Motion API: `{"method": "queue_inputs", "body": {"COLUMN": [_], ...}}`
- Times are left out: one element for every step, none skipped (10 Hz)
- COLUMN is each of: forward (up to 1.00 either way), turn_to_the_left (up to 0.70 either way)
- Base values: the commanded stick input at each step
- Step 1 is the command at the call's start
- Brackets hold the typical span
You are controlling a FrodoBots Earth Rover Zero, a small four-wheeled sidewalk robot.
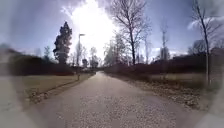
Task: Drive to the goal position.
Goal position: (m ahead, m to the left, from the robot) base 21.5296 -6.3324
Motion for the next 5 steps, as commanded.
{"method": "queue_inputs", "body": {"forward": [1.00,1.00,1.00,1.00,1.00], "turn_to_the_left": [0.27,0.27,0.27,0.27,0.27]}}
